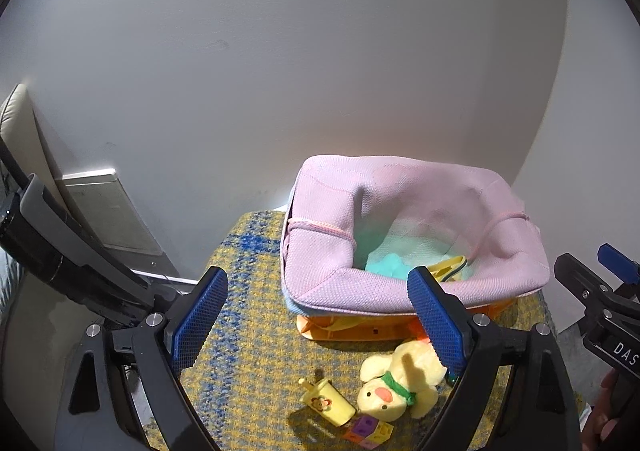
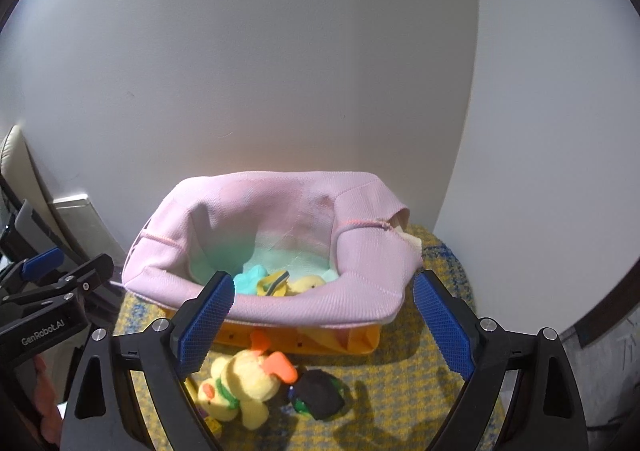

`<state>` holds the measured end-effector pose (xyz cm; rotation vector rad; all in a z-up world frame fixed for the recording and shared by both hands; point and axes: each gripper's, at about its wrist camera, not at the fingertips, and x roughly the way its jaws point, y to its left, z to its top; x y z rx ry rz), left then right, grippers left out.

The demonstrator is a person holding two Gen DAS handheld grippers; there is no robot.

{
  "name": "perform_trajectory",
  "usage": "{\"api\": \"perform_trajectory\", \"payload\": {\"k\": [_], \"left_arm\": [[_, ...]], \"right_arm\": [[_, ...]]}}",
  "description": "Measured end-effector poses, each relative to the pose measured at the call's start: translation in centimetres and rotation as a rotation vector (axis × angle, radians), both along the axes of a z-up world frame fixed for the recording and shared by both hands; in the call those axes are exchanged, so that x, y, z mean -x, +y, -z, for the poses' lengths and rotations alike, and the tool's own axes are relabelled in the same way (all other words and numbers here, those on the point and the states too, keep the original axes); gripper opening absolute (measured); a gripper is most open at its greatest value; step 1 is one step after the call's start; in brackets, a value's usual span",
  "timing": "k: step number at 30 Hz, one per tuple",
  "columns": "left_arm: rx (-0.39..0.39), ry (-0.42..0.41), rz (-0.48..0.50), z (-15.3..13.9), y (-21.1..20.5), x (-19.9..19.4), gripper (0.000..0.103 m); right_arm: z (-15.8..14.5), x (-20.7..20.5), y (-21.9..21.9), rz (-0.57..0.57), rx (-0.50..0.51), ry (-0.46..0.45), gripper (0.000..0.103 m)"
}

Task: Organize objects
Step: 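Withdraw both tools from the basket toward the yellow cup and blocks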

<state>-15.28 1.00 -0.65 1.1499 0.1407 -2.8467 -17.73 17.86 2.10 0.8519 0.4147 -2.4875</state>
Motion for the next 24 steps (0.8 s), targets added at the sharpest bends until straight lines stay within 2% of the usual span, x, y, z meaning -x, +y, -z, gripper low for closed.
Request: {"api": "perform_trajectory", "payload": {"k": [12, 24], "left_arm": [[-0.008, -0.017, -0.017, 0.9, -0.5, -2.4, 0.092], [-0.002, -0.056, -0.023, 3.6, -0.3, -4.1, 0.092]], "right_arm": [[1.0, -1.7, 1.3, 0.004, -0.015, -0.001, 0.091], [3.5, -3.0, 3.1, 0.028, -0.040, -0.023, 0.091]]}}
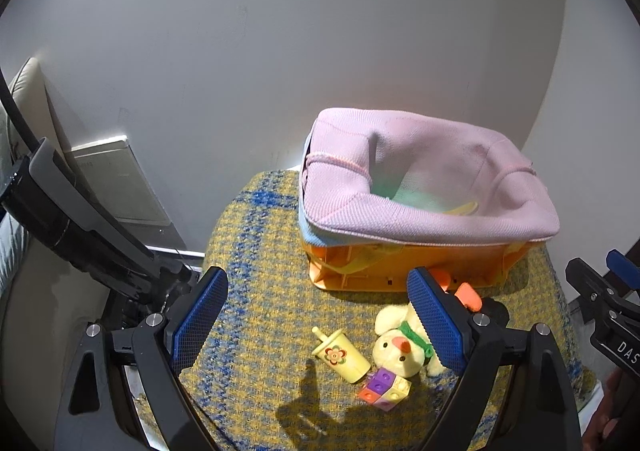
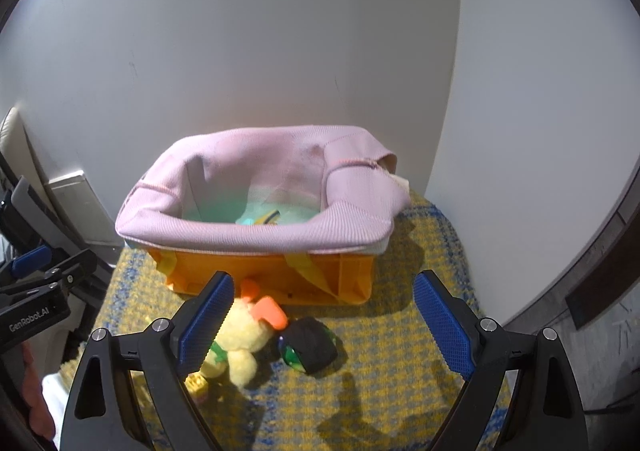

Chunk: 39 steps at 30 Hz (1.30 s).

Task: Organize objects
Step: 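Withdraw both tools from the basket toward the yellow cup and blocks, then grasp the yellow flower-print cup with the left tool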

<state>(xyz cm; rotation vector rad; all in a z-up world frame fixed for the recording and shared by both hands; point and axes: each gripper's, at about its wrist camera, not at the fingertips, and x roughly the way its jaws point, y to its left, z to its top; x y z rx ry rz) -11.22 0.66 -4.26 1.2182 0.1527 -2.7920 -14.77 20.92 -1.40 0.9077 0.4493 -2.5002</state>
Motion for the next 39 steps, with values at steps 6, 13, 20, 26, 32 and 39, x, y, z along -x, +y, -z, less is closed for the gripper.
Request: {"api": "perform_trajectory", "payload": {"k": [6, 13, 20, 26, 32, 39], "left_arm": [[0.004, -0.019, -0.001, 1.6, 0.0, -0.4, 0.092], [0.001, -0.056, -0.006, 4.0, -0.1, -0.8, 0.092], [0.001, -0.085, 0.000, 6.4, 0.3, -0.9, 0.091], [0.003, -0.103, 0.012, 8.2, 0.5, -0.6, 0.091], [-0.004, -0.153, 0.025, 10.5, 0.7, 0.1, 0.079], [-0.014, -0.192, 0.034, 12.7, 1.3, 1.1, 0.078]], "right_arm": [[1.4, -0.4, 0.4, 0.007, -0.021, -0.001, 0.091], [3.4, -0.6, 0.9, 0.018, -0.035, -0.013, 0.091], [5.3, -0.6, 1.2, 0.023, -0.048, -0.020, 0.091], [7.1, -0.3, 1.4, 0.032, -0.059, -0.041, 0.091], [8.9, 0.0, 1.4, 0.039, -0.076, -0.065, 0.091], [10.6, 0.5, 2.0, 0.049, -0.083, -0.093, 0.091]]}}
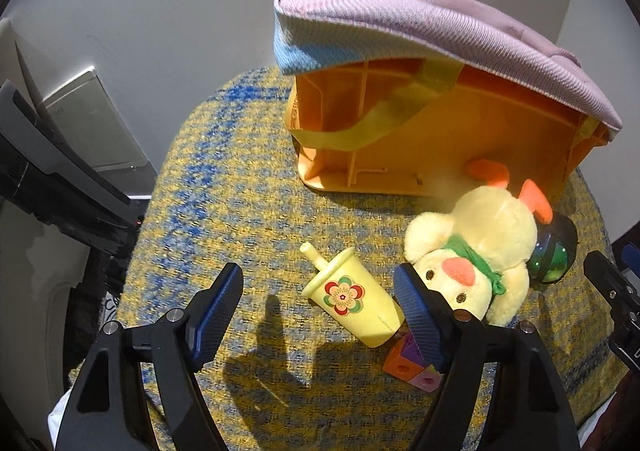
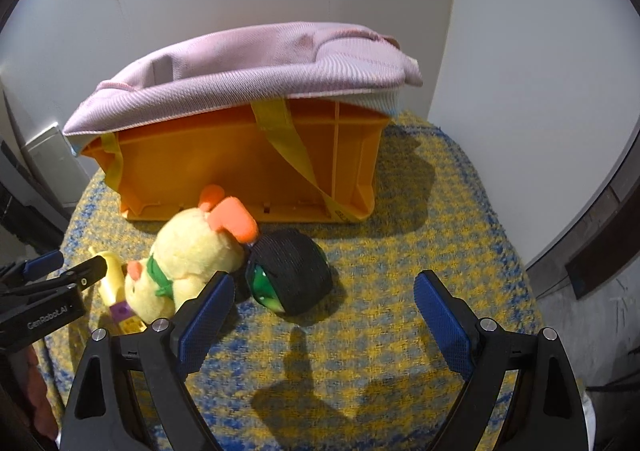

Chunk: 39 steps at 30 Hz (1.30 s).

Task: Organize objects
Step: 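Grasp the yellow flower-print cup with the left tool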

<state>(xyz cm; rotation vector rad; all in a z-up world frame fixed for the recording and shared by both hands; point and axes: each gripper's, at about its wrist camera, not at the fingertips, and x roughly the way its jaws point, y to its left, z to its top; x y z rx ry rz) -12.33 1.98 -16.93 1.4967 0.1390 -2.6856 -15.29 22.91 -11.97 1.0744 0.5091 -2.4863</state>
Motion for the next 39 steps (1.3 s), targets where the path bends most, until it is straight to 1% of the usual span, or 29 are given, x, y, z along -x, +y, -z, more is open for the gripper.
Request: {"api": "perform_trajectory", "payload": {"k": [3, 5, 6, 9, 11, 14, 19, 26, 36, 39], "left_arm": [[-0.012, -0.022, 0.002, 1.0, 0.3, 0.4, 0.073], [-0.026, -0.041, 0.003, 1.7, 0.5, 0.8, 0.065], [-0.034, -0.047, 0.005, 2.0, 0.5, 0.8, 0.064], [-0.043, -0.060, 0.018, 2.6, 0.9, 1.2, 0.053], [-0.038, -0.060, 0.026, 2.8, 1.2, 1.3, 0.051], [-0.035, -0.051, 0.032, 2.8, 1.3, 1.4, 0.048], [-0.039, -0.041, 0.024, 2.6, 0.9, 1.0, 0.048], [-0.045, -0.029, 0.007, 2.0, -0.3, 0.1, 0.046], [-0.028, -0.003, -0.055, 0.3, -3.8, -2.3, 0.046], [-0.019, 0.007, -0.085, -0.1, -5.0, -3.9, 0.046]], "right_arm": [[0.5, 0.3, 0.2, 0.004, -0.002, -0.005, 0.091], [0.7, 0.5, 0.5, 0.008, -0.003, -0.010, 0.091], [0.9, 0.6, 0.5, 0.010, -0.002, -0.013, 0.091], [1.3, 0.8, 0.7, 0.013, -0.002, -0.022, 0.091], [1.5, 0.9, 0.9, 0.013, -0.002, -0.029, 0.091], [1.9, 1.0, 1.0, 0.016, 0.001, -0.040, 0.091], [2.0, 1.0, 0.9, 0.016, 0.006, -0.048, 0.091], [1.4, 0.2, 0.1, -0.007, 0.008, -0.041, 0.091], [0.6, -2.7, -2.1, -0.078, 0.021, -0.039, 0.091], [0.7, -3.6, -2.7, -0.098, 0.033, -0.051, 0.091]]}}
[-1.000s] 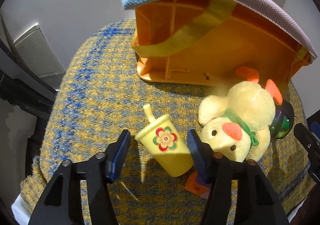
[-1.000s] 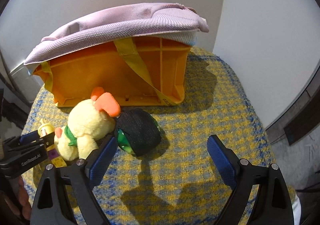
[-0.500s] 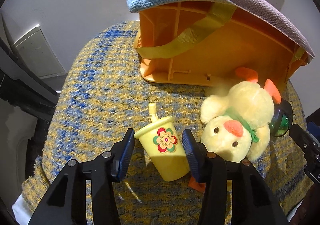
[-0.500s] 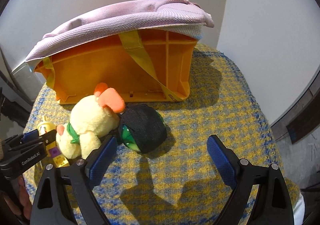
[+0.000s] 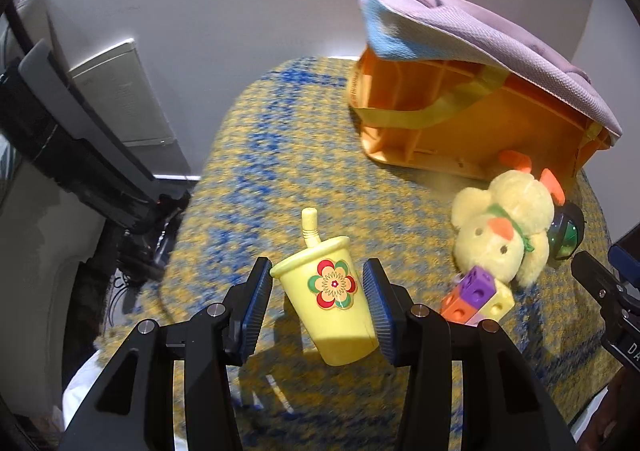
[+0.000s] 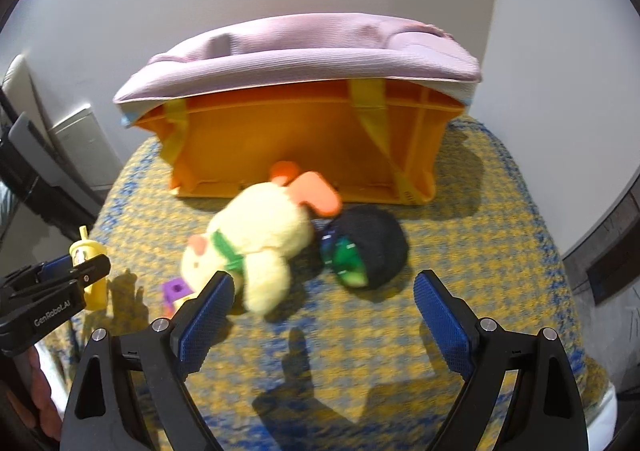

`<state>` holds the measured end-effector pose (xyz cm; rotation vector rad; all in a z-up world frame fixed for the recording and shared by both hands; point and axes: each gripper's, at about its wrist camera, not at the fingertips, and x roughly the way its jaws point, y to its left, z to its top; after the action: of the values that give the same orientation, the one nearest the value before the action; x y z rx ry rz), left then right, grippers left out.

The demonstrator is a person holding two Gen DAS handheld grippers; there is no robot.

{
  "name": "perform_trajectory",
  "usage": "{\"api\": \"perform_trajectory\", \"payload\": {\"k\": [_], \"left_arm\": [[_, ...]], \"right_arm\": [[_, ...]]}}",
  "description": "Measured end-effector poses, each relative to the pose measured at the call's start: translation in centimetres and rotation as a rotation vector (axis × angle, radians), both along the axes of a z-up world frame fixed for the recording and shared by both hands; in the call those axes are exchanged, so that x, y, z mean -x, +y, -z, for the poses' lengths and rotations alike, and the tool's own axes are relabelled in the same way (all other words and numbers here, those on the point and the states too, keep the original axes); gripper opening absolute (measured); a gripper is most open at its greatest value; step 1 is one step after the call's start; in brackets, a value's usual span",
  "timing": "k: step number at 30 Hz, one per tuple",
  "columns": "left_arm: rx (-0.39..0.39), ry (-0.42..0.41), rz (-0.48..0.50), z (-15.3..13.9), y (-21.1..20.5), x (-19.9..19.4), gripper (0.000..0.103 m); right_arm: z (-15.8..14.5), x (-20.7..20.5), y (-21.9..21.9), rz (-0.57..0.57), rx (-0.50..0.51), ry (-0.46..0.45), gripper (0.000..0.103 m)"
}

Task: Organize objects
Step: 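Grasp the yellow flower-print cup with the left tool, then lift the yellow cup with the left tool while the right tool grasps the block cluster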

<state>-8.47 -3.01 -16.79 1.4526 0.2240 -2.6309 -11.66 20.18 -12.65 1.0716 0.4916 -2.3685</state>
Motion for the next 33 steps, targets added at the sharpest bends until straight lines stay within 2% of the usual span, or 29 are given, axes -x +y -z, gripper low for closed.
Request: {"api": "perform_trajectory", "payload": {"k": [5, 17, 27, 33], "left_arm": [[0.015, 0.015, -0.039, -0.9, -1.7, -3.5, 0.046], [-0.007, 0.014, -0.121, -0.8, -6.1, -6.5, 0.046], [0.028, 0.042, -0.039, -0.9, -4.5, -5.9, 0.046], [0.009, 0.034, -0.032, -0.5, -4.7, -5.6, 0.046]], "right_arm": [[0.7, -1.9, -1.8, -0.038, -0.005, -0.019, 0.091], [2.7, -4.6, -5.3, -0.079, -0.033, -0.038, 0.091], [4.7, -4.2, -6.9, -0.029, -0.036, -0.091, 0.091], [5.6, -4.3, -8.3, -0.021, -0.049, -0.094, 0.091]]}}
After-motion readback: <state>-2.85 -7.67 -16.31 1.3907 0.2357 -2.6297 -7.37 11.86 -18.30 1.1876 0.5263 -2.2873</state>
